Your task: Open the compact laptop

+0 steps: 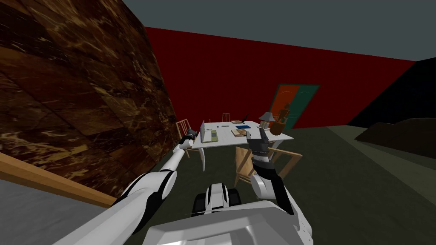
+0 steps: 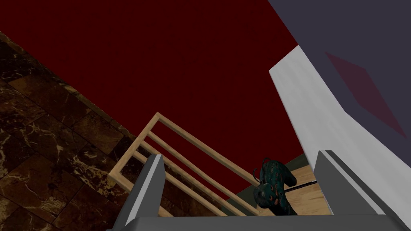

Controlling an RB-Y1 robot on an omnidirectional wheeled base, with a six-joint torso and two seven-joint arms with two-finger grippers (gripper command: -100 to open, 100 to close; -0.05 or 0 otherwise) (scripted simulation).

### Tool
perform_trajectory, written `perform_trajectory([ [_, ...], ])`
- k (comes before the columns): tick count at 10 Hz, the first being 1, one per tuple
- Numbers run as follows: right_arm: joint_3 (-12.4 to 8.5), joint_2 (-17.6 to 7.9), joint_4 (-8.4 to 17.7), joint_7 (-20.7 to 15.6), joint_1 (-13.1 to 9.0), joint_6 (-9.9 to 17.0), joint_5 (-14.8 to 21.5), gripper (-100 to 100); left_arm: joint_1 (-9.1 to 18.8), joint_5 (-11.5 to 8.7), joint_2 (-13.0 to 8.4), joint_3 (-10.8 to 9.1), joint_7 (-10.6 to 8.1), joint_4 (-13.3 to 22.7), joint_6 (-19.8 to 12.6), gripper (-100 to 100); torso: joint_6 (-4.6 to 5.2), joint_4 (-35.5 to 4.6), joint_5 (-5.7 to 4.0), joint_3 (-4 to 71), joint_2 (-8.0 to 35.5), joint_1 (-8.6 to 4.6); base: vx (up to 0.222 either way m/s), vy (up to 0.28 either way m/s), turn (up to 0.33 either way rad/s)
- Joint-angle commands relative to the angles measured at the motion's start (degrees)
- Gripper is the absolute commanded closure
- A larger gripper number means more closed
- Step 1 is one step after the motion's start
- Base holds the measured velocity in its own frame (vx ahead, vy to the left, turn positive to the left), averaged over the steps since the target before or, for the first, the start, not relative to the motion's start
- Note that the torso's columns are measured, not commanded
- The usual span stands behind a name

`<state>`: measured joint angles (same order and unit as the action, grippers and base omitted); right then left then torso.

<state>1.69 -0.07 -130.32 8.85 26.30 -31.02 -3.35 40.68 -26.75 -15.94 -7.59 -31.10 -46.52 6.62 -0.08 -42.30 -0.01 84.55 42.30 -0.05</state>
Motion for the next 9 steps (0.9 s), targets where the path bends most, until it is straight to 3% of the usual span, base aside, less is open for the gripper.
perform_trajectory([
  [1,0.0,0.0,0.0,0.0,-0.01,0.0,0.0,0,-0.28,-0.87,-0.61,4.39,-1.58,0.01,-0.23,-100,0.11,0.02,-0.01,0.03,-0.04,-0.01,0.03,-0.049,0.007],
  [2,0.01,-0.01,0.0,0.0,-0.02,0.0,0.0,0,-0.28,-0.87,-0.61,5.35,-1.58,0.01,-0.23,-100,0.15,0.01,0.03,0.01,0.01,0.12,0.007,-0.006,-0.044],
  [3,0.0,-0.01,0.0,0.0,-0.02,0.0,0.0,0,-1.0,-2.64,-1.74,7.58,-4.31,-0.48,-0.81,-100,0.09,-0.01,0.06,-0.03,0.07,0.23,0.054,-0.072,0.35],
  [5,0.0,0.0,0.0,0.0,-0.01,0.0,0.0,0,-1.0,-2.64,-1.74,10.77,-4.31,-0.48,-0.81,-100,0.12,0.04,-0.02,0.06,-0.07,-0.07,0.034,-0.073,0.135],
  [6,0.01,-0.01,0.0,0.0,-0.02,0.0,0.0,0,-0.92,-2.43,-1.41,9.38,-3.97,-0.52,-0.9,-100,0.16,0.01,0.01,0.01,0.01,0.05,0.008,-0.014,-0.019],
  [7,0.0,-0.01,0.0,0.0,-0.02,0.0,0.0,0,-0.28,-0.87,-0.61,6.63,-1.58,0.01,-0.23,100,0.08,-0.01,0.05,-0.03,0.06,0.18,-0.016,0.079,-0.345],
  [8,0.0,-0.02,0.01,0.0,-0.04,0.01,0.0,0,-0.28,-0.87,-0.61,5.35,-1.58,0.01,-0.23,100,0.15,-0.03,0.1,-0.06,0.12,0.38,-0.062,0.122,-0.327],
  [9,-0.01,-0.02,0.01,0.0,-0.04,0.01,0.0,0,0.44,0.9,0.53,3.27,1.05,0.51,0.36,100,0.05,-0.04,0.11,-0.1,0.18,0.37,-0.1,0.164,-0.383],
])
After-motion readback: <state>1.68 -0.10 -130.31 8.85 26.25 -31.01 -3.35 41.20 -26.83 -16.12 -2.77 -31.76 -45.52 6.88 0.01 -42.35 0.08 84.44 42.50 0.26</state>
